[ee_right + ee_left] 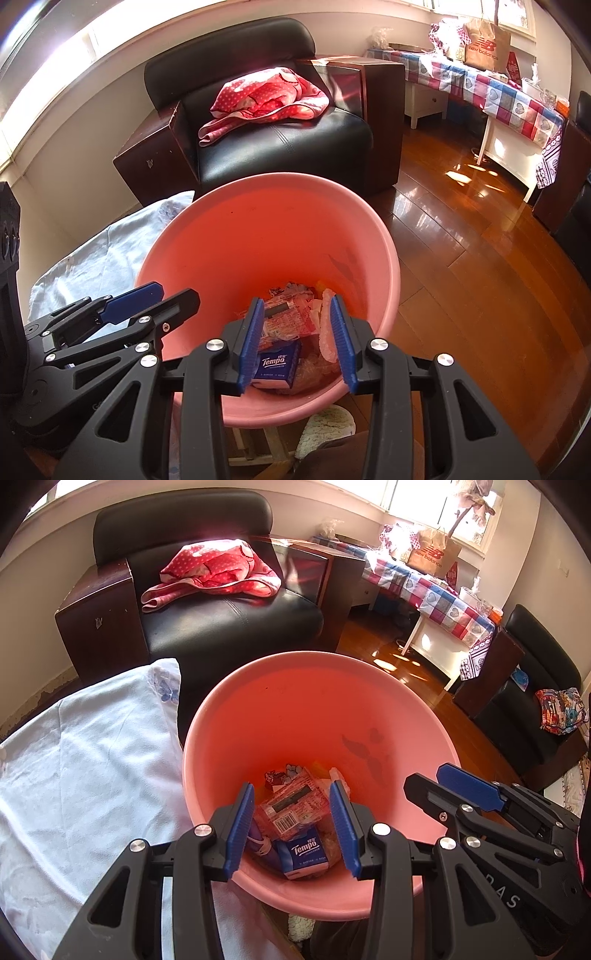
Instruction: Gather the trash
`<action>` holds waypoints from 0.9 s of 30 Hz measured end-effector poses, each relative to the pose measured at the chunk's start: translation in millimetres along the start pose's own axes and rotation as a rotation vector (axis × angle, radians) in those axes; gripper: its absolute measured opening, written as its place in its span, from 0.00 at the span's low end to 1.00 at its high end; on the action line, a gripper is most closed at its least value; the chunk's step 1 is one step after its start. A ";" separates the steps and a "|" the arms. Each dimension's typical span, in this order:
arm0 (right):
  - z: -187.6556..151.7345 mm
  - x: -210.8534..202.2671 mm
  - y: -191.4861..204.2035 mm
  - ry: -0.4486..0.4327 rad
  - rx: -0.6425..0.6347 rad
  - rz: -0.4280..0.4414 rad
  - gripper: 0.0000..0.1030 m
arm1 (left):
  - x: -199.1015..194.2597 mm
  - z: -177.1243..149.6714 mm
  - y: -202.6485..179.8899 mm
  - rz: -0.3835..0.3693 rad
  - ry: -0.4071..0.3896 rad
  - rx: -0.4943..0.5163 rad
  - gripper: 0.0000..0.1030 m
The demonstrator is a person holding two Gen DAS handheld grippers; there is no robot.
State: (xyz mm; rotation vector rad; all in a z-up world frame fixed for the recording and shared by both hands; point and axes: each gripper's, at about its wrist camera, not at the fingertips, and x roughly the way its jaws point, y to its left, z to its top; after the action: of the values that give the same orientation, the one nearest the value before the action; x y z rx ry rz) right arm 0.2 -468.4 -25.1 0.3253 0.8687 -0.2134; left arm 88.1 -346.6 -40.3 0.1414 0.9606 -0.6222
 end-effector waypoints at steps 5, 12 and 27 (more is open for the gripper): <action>-3.9 -10.8 4.2 -0.036 -0.004 0.001 0.37 | -7.2 -1.7 0.5 -0.009 -0.016 -0.009 0.40; -12.9 -30.2 13.2 -0.102 -0.030 -0.029 0.37 | -21.2 -4.6 2.2 -0.024 -0.041 -0.024 0.41; -33.1 -69.7 36.2 -0.187 -0.072 -0.060 0.37 | -69.1 -25.0 13.6 -0.021 -0.125 -0.047 0.43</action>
State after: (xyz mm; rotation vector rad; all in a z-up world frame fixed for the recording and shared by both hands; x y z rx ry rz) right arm -55.8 -419.1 16.0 0.2088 0.7003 -0.2635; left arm 49.0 -296.1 -1.5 0.0504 0.8556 -0.6200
